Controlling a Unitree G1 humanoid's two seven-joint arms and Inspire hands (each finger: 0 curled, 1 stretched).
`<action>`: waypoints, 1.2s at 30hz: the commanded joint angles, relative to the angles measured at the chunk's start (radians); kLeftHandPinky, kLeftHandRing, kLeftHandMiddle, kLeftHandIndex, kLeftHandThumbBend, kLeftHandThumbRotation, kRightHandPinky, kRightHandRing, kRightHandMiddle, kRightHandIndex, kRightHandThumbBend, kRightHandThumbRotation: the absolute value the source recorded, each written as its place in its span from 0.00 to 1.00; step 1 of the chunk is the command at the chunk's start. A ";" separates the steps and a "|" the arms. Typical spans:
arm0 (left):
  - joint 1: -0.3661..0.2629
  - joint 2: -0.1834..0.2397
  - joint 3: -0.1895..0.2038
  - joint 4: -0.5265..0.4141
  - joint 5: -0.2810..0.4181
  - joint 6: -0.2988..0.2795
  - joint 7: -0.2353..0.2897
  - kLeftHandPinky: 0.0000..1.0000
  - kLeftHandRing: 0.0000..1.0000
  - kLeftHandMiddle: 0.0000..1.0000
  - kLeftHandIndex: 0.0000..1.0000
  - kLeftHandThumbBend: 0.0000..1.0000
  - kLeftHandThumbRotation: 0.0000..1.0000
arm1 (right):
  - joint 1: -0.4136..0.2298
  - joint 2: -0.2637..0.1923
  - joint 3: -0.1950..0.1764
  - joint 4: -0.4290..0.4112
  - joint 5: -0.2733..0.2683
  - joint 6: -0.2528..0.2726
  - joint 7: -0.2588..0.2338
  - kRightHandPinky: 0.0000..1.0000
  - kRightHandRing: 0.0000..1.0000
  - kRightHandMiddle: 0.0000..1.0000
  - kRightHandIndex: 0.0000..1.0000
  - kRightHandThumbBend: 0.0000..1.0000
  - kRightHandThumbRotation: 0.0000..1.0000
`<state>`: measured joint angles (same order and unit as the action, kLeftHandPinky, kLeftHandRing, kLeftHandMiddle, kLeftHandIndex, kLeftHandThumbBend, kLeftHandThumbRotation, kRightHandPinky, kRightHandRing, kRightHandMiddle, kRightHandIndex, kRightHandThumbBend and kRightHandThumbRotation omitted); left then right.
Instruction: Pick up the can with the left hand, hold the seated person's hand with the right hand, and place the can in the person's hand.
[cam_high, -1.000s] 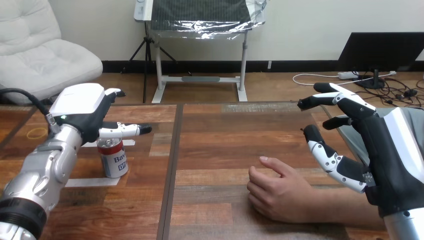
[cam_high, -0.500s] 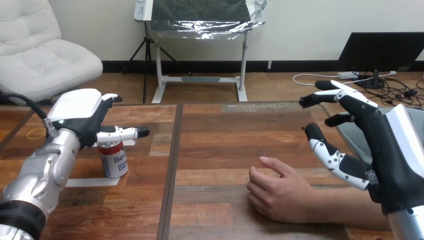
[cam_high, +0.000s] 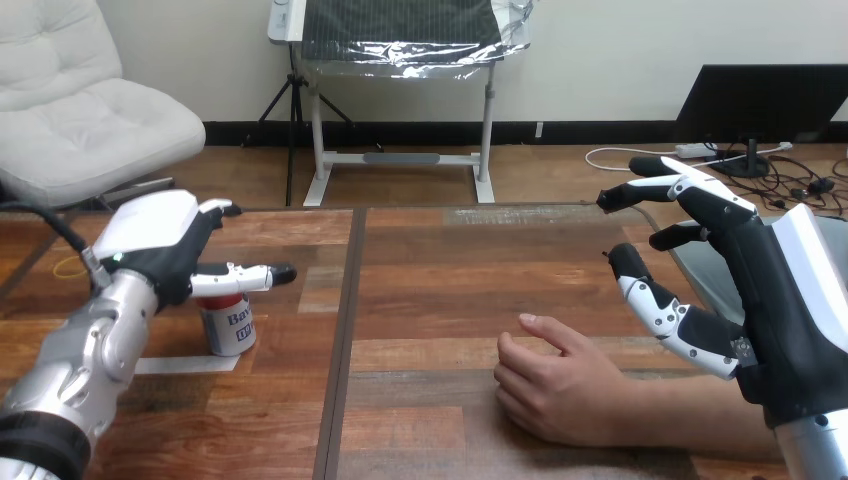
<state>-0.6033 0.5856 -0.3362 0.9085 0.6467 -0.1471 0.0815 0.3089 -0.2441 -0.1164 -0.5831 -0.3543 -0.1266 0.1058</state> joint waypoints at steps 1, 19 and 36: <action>-0.015 -0.006 0.021 0.025 -0.024 -0.015 0.031 0.75 0.81 0.84 0.87 0.85 0.81 | -0.058 -0.021 -0.014 -0.043 0.007 0.000 0.006 0.62 0.83 0.85 0.66 0.33 0.00; 0.003 -0.034 0.013 0.061 -0.054 -0.028 0.082 0.73 0.80 0.83 0.85 0.85 0.76 | -0.057 -0.027 -0.020 -0.047 0.002 0.010 0.022 0.62 0.83 0.85 0.67 0.33 0.00; -0.005 -0.054 0.005 0.099 -0.053 -0.036 0.092 0.74 0.81 0.83 0.86 0.83 0.76 | -0.059 -0.045 -0.024 -0.046 0.015 0.007 0.031 0.61 0.81 0.84 0.66 0.36 0.00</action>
<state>-0.5587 0.5348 -0.3357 1.0161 0.5977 -0.1651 0.1515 0.3087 -0.2749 -0.1218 -0.5856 -0.3517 -0.1083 0.1379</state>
